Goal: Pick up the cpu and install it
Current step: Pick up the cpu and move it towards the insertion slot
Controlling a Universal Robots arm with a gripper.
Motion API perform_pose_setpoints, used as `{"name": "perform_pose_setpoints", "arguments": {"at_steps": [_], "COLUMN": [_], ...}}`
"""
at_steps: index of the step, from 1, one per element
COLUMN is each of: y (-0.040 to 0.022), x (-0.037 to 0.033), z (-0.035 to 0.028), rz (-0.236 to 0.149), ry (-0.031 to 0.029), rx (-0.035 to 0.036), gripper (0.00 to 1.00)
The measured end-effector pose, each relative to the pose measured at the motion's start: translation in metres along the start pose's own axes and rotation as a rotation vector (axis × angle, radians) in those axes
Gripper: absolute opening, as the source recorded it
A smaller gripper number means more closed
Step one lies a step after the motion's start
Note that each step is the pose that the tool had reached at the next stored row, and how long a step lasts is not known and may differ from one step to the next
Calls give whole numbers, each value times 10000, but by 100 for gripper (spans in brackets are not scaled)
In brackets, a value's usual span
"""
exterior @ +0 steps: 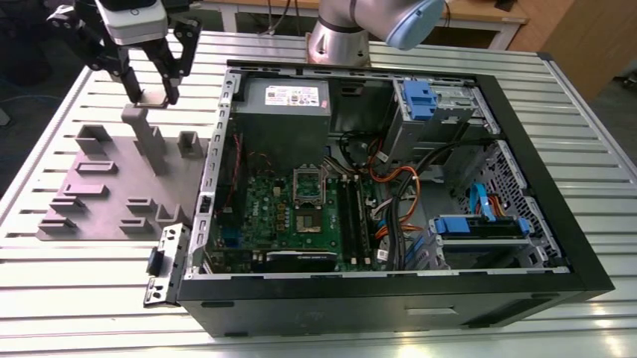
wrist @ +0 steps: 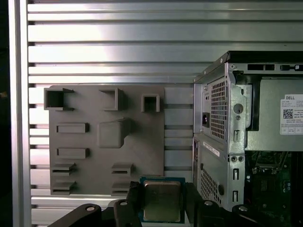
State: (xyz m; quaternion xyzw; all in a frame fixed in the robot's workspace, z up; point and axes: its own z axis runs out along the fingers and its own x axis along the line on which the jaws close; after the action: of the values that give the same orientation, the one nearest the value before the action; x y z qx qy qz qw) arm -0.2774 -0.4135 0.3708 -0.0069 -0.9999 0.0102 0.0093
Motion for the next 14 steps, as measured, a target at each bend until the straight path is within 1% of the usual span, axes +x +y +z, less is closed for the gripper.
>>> {"name": "perform_pose_setpoints", "arguments": {"at_steps": [14], "y": [1], "x": [-92], "z": [-1], "rz": [0], "ry": [0], "rx": [-1], "gripper": [47]}}
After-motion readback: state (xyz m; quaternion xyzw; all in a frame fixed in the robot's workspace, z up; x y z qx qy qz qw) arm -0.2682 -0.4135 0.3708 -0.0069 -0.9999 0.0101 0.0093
